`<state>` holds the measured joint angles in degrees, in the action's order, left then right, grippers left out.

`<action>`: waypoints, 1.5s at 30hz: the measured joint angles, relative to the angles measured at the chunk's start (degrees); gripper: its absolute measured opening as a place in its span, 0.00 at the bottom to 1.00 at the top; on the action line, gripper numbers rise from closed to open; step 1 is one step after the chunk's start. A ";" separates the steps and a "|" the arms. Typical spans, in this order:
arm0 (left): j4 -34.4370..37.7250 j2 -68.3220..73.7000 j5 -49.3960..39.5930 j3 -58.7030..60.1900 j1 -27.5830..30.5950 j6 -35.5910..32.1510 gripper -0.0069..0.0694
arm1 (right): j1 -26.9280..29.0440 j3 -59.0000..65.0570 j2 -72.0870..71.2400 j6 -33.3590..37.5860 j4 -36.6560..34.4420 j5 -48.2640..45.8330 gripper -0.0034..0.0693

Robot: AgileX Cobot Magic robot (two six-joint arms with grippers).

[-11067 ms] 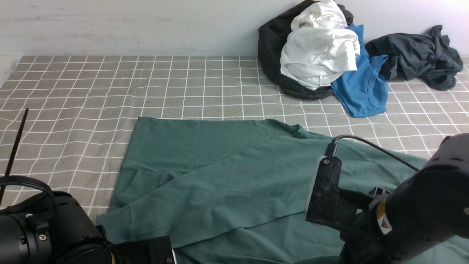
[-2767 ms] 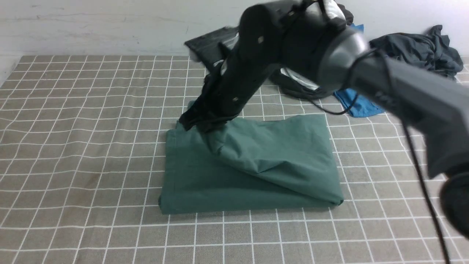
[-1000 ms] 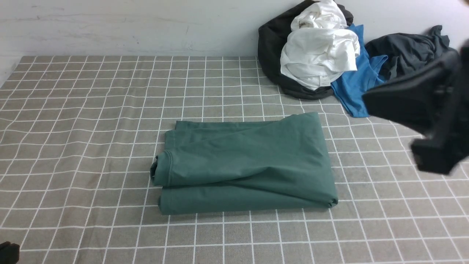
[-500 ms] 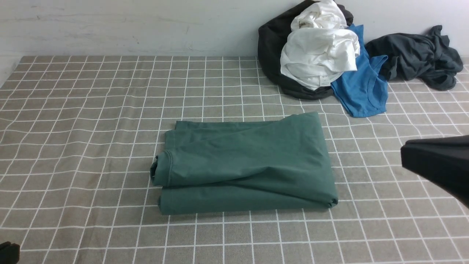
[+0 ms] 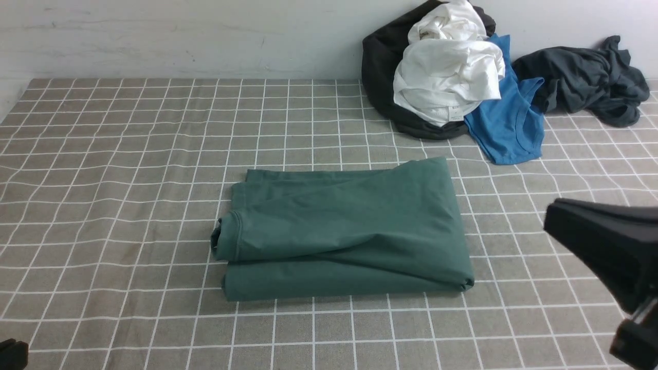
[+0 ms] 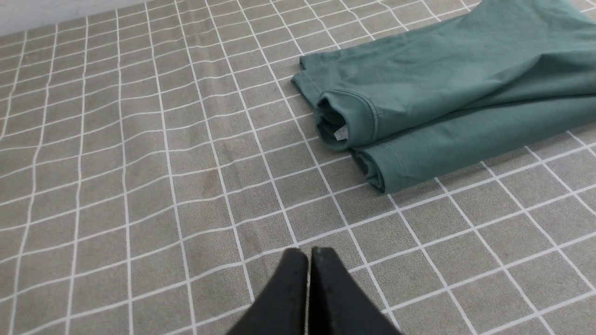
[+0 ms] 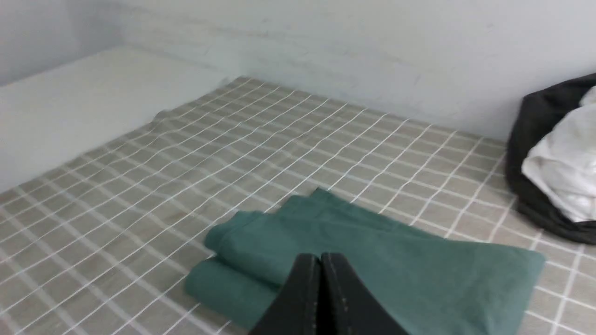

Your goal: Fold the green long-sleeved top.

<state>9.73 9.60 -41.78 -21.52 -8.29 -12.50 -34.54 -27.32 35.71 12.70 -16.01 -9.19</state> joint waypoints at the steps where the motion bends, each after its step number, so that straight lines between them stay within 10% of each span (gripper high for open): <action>1: 0.00 0.00 0.00 0.00 0.00 0.00 0.08 | 2.22 4.18 -2.44 -0.44 0.00 4.13 0.03; 16: 0.03 0.00 0.00 0.00 0.00 0.00 0.08 | 40.28 28.85 -34.81 -18.13 16.01 -3.10 0.03; 45: 0.07 -0.20 0.00 0.00 0.00 0.00 0.08 | 35.88 28.82 -36.29 -18.35 16.44 -10.86 0.03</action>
<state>9.80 9.40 -41.78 -21.52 -8.29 -12.50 1.34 1.50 -0.59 -5.66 0.42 -20.05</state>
